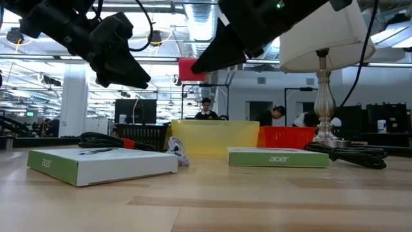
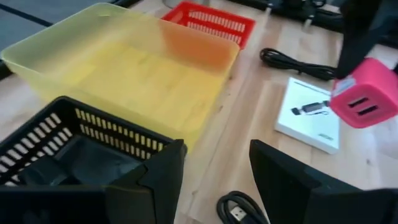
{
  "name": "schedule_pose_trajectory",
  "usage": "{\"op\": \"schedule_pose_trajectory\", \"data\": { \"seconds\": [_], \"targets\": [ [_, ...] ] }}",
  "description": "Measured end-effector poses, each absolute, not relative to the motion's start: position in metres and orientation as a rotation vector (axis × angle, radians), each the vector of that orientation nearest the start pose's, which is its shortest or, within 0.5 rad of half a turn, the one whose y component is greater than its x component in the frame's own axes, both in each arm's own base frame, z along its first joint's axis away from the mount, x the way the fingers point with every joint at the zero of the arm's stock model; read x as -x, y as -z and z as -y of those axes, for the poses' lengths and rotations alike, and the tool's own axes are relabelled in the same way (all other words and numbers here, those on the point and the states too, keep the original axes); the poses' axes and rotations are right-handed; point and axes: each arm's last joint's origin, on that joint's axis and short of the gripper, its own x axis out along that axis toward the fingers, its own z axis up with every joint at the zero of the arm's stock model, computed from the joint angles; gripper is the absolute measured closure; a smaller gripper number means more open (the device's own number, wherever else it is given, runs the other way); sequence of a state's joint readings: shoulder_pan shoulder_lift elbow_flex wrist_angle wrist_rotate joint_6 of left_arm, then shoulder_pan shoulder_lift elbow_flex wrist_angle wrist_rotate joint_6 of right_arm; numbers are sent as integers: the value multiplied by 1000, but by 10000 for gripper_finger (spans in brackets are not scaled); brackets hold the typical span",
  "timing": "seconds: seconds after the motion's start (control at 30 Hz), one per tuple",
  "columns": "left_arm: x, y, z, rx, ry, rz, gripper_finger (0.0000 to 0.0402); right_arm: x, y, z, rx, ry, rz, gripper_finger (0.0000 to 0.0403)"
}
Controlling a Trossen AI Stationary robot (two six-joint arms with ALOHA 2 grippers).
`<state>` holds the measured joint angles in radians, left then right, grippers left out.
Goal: Pick and place items into bin
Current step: Put the pink charger adapter into the black bin
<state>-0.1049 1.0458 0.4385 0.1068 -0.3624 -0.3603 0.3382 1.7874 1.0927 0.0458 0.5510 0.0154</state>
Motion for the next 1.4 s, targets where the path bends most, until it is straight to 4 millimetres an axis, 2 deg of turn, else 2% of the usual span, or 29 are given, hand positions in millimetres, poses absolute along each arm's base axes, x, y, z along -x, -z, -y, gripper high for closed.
{"op": "schedule_pose_trajectory", "data": {
  "seconds": [0.17, 0.37, 0.7, 1.0, 1.2, 1.4],
  "targets": [
    [-209, -200, 18, 268, -257, -399, 211, -360, -194, -111, 268, 209, -593, 255],
    [-214, -212, 26, 409, -104, -288, 182, -360, -194, -111, 268, 209, -593, 255],
    [-212, -210, 26, 556, -247, -261, 170, -360, -194, -111, 269, 209, -593, 255],
    [-211, -206, 28, 667, -206, -323, 170, -360, -194, -111, 278, 206, -594, 255],
    [-212, -209, 27, 854, -228, -273, 170, -364, -201, -112, 286, 201, -575, 255],
    [-215, -217, 28, 928, -184, -195, 170, -368, -210, -114, 307, 192, -554, 255]
  ]
}}
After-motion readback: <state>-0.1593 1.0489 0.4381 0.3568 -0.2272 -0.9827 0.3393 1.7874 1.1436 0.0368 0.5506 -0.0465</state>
